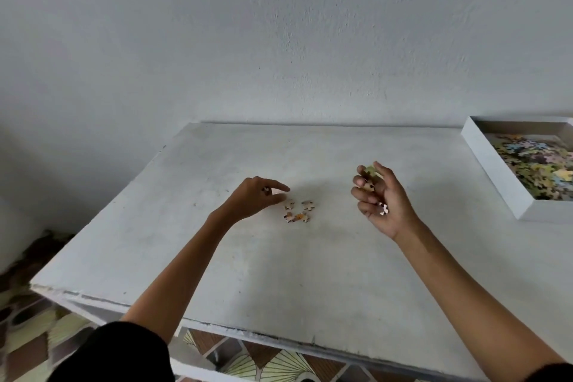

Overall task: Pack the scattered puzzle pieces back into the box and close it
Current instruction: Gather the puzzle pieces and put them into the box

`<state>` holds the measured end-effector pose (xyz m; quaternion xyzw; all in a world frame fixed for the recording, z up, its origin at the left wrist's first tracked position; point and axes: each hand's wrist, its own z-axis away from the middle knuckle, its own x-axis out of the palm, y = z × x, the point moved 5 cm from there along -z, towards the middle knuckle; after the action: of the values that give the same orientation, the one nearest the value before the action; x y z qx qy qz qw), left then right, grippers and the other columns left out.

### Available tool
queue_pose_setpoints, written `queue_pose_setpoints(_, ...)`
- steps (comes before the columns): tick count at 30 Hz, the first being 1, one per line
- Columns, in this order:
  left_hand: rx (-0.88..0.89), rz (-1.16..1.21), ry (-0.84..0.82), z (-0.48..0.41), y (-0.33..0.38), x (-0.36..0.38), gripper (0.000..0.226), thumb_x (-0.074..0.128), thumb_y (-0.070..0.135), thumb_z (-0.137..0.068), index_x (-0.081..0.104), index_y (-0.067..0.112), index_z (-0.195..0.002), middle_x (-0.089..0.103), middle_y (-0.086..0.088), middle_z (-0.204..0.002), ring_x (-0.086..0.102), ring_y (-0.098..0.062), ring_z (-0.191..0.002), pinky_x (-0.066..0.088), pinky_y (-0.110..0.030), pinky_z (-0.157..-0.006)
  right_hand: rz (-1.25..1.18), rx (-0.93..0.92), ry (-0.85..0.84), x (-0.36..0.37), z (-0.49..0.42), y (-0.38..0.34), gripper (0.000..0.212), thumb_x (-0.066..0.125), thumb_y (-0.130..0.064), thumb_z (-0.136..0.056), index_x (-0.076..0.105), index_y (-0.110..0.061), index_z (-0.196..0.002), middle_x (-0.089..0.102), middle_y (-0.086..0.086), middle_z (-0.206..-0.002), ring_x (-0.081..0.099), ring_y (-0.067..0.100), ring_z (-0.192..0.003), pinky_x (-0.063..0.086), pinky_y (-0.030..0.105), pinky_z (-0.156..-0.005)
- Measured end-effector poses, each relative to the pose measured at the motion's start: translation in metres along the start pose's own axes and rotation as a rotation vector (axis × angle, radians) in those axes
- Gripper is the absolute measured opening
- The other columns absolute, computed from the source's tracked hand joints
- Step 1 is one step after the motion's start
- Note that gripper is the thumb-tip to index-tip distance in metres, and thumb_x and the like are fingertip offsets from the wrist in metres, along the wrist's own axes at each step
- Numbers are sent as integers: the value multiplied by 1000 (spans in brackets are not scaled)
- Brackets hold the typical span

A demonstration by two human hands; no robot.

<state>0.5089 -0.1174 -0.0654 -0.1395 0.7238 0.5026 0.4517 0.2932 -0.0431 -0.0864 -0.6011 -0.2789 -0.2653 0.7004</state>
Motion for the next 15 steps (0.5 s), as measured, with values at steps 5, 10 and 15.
queue_pose_setpoints(5, -4, -60, -86, 1, -14, 9, 33, 67, 31, -80, 64, 31, -113, 35, 8, -52, 34, -9, -50, 27, -18, -53, -113, 46, -78, 3, -13, 14, 23, 76, -21, -54, 66, -13, -73, 57, -2, -66, 39, 4, -36, 26, 12, -24)
queue_pose_setpoints(10, 68, -46, -72, -2, -16, 13, 28, 70, 30, -77, 68, 26, -105, 46, 15, -63, 40, -7, -56, 31, -20, -57, 779, -77, 64, 15, -19, 14, 17, 51, -19, -90, 67, -12, -86, 39, -4, -56, 25, 3, -34, 16, 14, -34)
queue_pose_setpoints(15, 41, 38, -93, -6, -16, 11, 20, 74, 26, -75, 57, 20, -83, 48, 9, -63, 42, -3, -51, 32, -13, -55, 1533, -281, -82, 33, -23, 27, 27, 69, -28, -78, 67, -25, -104, 36, -2, -49, 30, 9, -45, 23, 23, -51)
